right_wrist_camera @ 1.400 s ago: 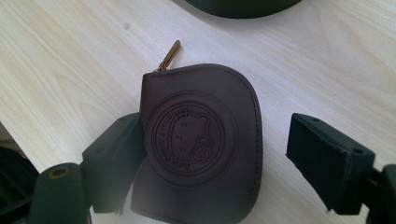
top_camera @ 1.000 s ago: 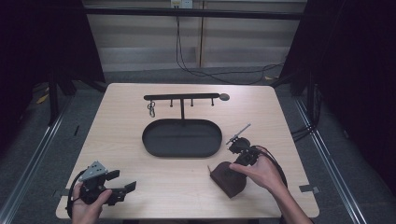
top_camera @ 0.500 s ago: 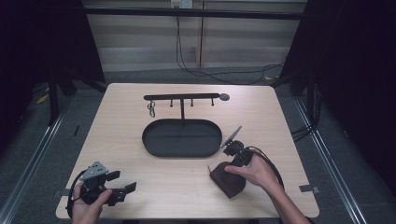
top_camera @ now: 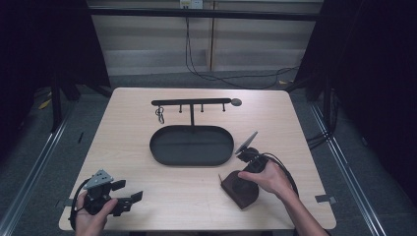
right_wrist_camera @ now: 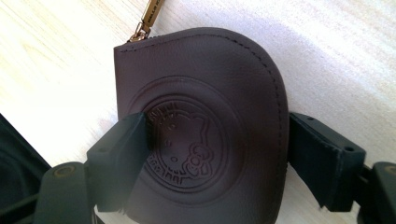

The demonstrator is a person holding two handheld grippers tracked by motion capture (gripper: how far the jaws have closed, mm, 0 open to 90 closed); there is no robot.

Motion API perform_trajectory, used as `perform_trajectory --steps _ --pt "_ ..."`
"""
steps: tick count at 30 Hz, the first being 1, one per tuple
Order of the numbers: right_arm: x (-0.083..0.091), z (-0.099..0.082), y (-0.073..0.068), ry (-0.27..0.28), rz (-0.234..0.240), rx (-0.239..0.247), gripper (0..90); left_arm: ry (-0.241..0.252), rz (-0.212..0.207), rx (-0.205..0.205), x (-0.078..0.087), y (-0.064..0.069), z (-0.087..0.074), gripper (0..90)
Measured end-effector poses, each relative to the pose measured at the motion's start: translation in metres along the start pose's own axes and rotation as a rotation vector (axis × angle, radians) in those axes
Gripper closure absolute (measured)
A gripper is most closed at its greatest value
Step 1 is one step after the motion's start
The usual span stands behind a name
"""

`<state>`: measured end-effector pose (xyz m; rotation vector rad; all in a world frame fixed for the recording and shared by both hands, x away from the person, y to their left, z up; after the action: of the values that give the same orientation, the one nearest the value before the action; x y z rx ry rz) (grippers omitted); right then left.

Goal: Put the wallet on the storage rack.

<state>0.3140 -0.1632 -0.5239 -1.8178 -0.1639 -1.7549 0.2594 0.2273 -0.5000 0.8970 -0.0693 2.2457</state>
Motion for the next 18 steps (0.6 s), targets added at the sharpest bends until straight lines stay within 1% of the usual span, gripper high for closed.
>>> perform_trajectory --steps 1,2,4,6,7,8,9,10,11,12,16,17,18 --pt "0.0 0.0 0.0 -0.003 0.007 -0.003 22.5 -0.001 -0.002 -0.001 0.0 0.0 0.0 18.5" --pt "0.001 0.0 0.0 -0.003 0.007 -0.002 23.2 -0.001 -0.001 -0.006 0.0 0.0 0.0 18.5" --pt "0.001 0.0 -0.001 -0.002 0.004 -0.005 24.1 0.0 -0.003 -0.003 0.0 0.001 0.0 18.5" --pt "0.002 0.0 -0.001 0.002 -0.013 -0.002 26.1 0.0 -0.003 0.0 0.0 0.0 0.0 18.5" --pt "0.003 0.0 -0.001 0.007 -0.018 -0.001 28.0 0.003 -0.001 0.004 0.0 0.0 0.0 18.5" --pt "0.006 0.0 0.0 0.013 -0.024 -0.005 35.6 -0.004 -0.004 0.003 0.0 0.0 0.0 18.5" --pt "0.007 0.0 -0.001 0.017 -0.011 -0.008 38.5 -0.004 -0.003 0.005 0.0 0.0 0.0 18.5" --pt "0.007 0.0 -0.001 0.017 -0.011 -0.008 38.5 -0.004 -0.003 0.005 0.0 0.0 0.0 18.5" --pt "0.01 0.0 -0.001 0.022 -0.024 -0.013 42.0 -0.005 0.0 0.008 0.0 0.0 0.0 18.5" --pt "0.011 0.001 -0.001 0.023 -0.033 -0.011 43.2 -0.011 -0.004 0.012 -0.001 0.0 -0.001 18.5" --pt "0.015 0.002 -0.003 0.029 -0.05 -0.005 50.3 -0.012 -0.01 0.012 -0.001 0.0 -0.001 18.5" --pt "0.016 0.003 -0.002 0.035 -0.053 0.001 51.6 -0.008 -0.006 0.016 -0.001 0.0 -0.001 18.5" --pt "0.017 0.002 -0.003 0.034 -0.056 -0.007 52.9 -0.007 -0.008 0.016 -0.001 0.0 -0.001 18.5"
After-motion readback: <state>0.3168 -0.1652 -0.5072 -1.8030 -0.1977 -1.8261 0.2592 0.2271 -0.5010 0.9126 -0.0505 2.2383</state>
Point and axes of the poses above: each handheld gripper's, and its own axes: x roughly backward along the jaws, z roughly out of its top, y roughly to its right, the point moved 6 cm from there along -x, roughly forward along the jaws, and after that the axes turned 3 degrees about -x, right-handed, at the moved point
